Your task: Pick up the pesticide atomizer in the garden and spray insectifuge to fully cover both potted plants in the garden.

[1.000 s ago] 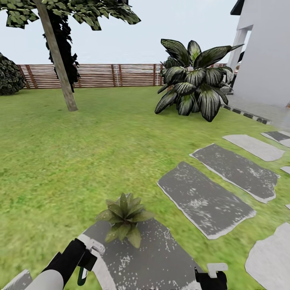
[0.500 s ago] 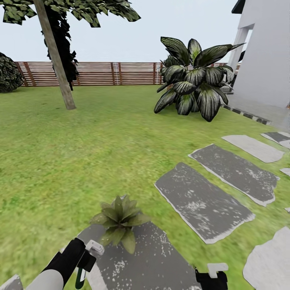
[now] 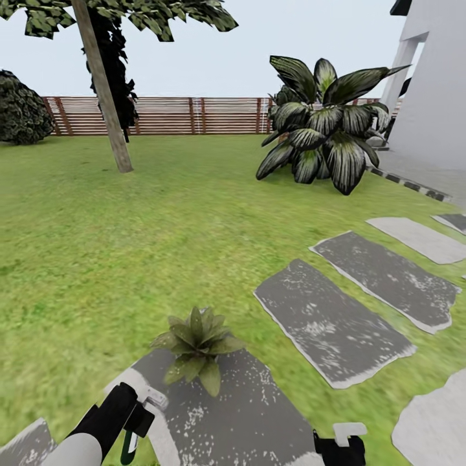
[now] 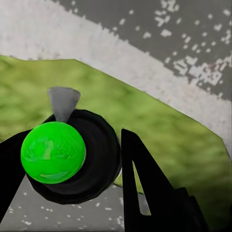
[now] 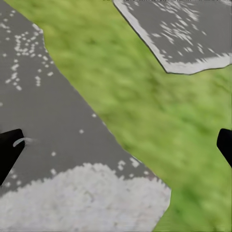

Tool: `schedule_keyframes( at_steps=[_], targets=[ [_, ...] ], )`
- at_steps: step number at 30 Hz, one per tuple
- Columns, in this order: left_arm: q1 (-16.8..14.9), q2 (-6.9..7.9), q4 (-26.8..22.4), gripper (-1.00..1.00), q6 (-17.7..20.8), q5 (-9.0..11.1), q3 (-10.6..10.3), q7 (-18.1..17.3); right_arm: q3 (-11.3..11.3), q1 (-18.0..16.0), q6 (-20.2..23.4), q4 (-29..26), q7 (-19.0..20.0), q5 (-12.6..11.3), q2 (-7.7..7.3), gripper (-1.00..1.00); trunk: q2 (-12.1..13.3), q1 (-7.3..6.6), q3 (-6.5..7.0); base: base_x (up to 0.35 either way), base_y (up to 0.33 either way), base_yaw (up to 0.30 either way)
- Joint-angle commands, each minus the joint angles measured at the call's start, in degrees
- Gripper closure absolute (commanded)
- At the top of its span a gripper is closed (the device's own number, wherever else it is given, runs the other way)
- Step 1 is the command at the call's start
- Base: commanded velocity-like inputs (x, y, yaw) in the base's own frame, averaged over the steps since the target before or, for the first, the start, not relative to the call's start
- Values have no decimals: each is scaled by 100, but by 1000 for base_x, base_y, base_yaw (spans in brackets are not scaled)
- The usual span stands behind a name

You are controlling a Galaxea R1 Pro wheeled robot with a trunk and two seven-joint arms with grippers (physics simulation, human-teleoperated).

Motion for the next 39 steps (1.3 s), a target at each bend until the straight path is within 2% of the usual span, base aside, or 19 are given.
schedule_keyframes(
  at_steps=[1,13,23,31,39],
  targets=[
    [-4,-9,-7,100,9,-61,33,-52,-41,-2,-19,6,-12,61,2,-100,-2,-1,-11,0,0,182],
    [-4,-14,-8,100,9,-49,31,-52,-41,-2,-20,6,-12,61,2,-100,-2,-1,-37,119,-135,61],
    [-5,-14,-16,100,9,-49,31,-52,-41,-4,-20,6,-15,61,3,-100,-2,-1,-37,-138,-247,13],
    [-8,-39,-26,100,9,-56,33,-51,-41,-4,-19,6,-15,61,2,-100,-2,-1,-37,14,-256,226],
    [-9,-40,-26,100,9,-49,40,-52,-41,-2,-19,6,-12,61,2,-100,-2,-1,-37,47,-50,24]
  ],
)
